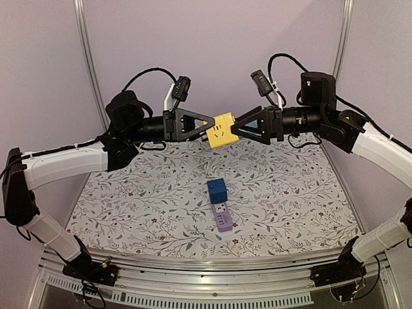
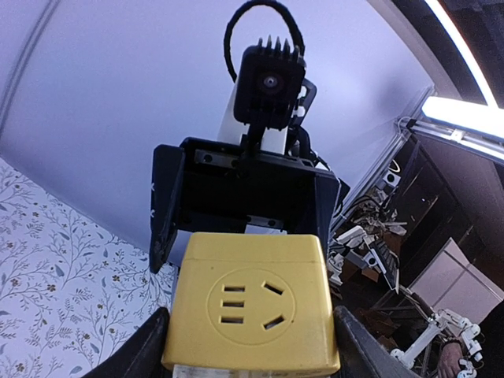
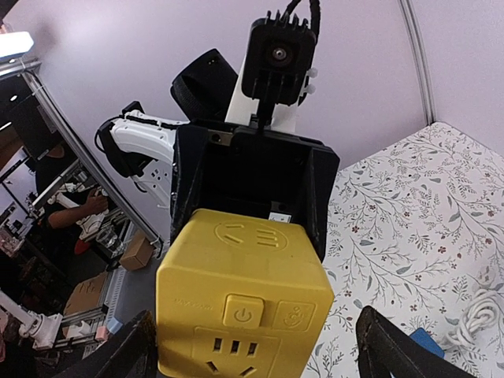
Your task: Insert the plug
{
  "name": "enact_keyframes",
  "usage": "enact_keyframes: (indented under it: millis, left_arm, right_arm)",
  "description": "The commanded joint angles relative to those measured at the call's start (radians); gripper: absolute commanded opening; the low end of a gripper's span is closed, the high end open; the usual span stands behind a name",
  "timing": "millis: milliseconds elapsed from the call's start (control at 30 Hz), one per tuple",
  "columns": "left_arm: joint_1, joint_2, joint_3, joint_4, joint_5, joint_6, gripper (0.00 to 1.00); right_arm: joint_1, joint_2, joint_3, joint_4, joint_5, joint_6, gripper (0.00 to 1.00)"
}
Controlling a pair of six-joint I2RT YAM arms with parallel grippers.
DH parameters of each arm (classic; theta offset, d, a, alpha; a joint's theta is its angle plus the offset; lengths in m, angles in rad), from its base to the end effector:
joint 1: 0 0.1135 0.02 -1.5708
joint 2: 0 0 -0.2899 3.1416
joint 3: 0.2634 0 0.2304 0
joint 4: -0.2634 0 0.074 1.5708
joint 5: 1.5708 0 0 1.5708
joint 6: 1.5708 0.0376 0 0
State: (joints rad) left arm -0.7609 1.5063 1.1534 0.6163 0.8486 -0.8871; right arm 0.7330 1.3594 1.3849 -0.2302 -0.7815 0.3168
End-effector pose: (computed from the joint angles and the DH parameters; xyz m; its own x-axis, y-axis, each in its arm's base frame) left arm 0.2168 -0.2454 0.4079 -0.6410 -0.0972 -0.7613 0.7655 -0.1524 -0.6251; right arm 0.1893 0.2061 0.4421 -0.4512 -0.1086 -0.8858 -0.8913 0.1052 0.4411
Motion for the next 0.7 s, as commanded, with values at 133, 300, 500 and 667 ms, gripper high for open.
enact_keyframes:
  millis: [133, 300, 500, 667]
  left_arm:
    - [0.003, 0.031, 0.063, 0.003, 0.014, 0.034, 0.00]
    - [0.002, 0.045, 0.072, -0.012, 0.023, 0.041, 0.00]
    - [0.002, 0.053, 0.075, -0.013, 0.032, 0.044, 0.00]
    - [0.002, 0.053, 0.074, -0.016, 0.039, 0.049, 0.00]
  right_arm:
    - [0.017, 0.043, 0.028, 0.020, -0.061, 0.047, 0.81]
    - [0.028, 0.060, 0.036, 0.032, -0.066, 0.060, 0.81]
    - [0.029, 0.070, 0.043, 0.040, -0.061, 0.061, 0.75]
    - [0.030, 0.073, 0.042, 0.037, -0.060, 0.060, 0.68]
